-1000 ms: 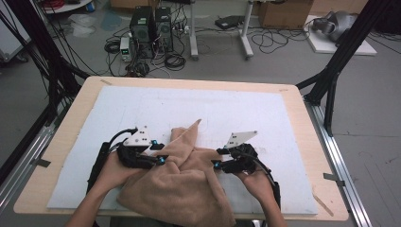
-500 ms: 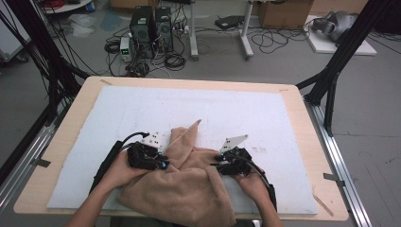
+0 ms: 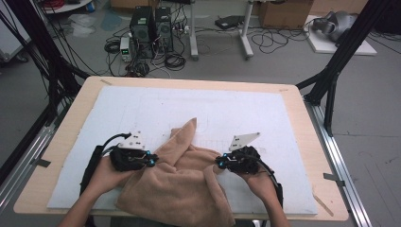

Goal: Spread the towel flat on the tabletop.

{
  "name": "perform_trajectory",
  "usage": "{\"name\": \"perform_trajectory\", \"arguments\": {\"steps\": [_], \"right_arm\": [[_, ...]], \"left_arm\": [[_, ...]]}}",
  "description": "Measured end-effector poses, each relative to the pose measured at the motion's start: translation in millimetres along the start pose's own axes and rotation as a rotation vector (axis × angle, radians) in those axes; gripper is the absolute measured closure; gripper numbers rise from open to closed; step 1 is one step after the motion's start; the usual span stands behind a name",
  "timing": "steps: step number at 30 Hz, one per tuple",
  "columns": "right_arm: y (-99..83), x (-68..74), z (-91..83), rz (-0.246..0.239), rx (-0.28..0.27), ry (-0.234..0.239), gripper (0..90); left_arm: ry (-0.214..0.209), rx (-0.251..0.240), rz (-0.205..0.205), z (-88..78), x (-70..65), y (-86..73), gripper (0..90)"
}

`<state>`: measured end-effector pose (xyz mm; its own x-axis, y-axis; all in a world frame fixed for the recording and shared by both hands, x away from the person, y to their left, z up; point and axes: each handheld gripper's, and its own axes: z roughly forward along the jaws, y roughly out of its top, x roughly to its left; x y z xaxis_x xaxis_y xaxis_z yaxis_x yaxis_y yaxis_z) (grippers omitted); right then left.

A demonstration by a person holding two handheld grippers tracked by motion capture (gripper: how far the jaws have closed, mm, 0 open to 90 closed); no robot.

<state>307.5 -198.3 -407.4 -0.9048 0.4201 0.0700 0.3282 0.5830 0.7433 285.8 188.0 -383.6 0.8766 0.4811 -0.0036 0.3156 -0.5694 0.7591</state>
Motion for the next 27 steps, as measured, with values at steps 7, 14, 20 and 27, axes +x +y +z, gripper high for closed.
{"name": "perform_trajectory", "arguments": {"steps": [7, 14, 20, 27], "right_arm": [[9.3, 25.7, -32.1, -0.059, -0.043, -0.021, 85.0], [-0.5, 61.8, -42.9, -0.09, -0.054, 0.014, 84.9], [-4.0, 80.8, -36.9, -0.123, -0.038, 0.087, 76.7], [10.4, 56.3, -44.9, -0.065, -0.132, 0.052, 64.4]], "left_arm": [[0.049, -0.067, 0.009, -39.0, -23.0, -19.5, 85.0], [0.055, -0.074, 0.002, -62.5, -50.0, -43.4, 85.0], [0.036, -0.031, -0.009, -69.3, -62.3, -57.0, 82.6], [0.073, -0.092, 0.004, -68.8, -42.9, -29.6, 64.6]]}}
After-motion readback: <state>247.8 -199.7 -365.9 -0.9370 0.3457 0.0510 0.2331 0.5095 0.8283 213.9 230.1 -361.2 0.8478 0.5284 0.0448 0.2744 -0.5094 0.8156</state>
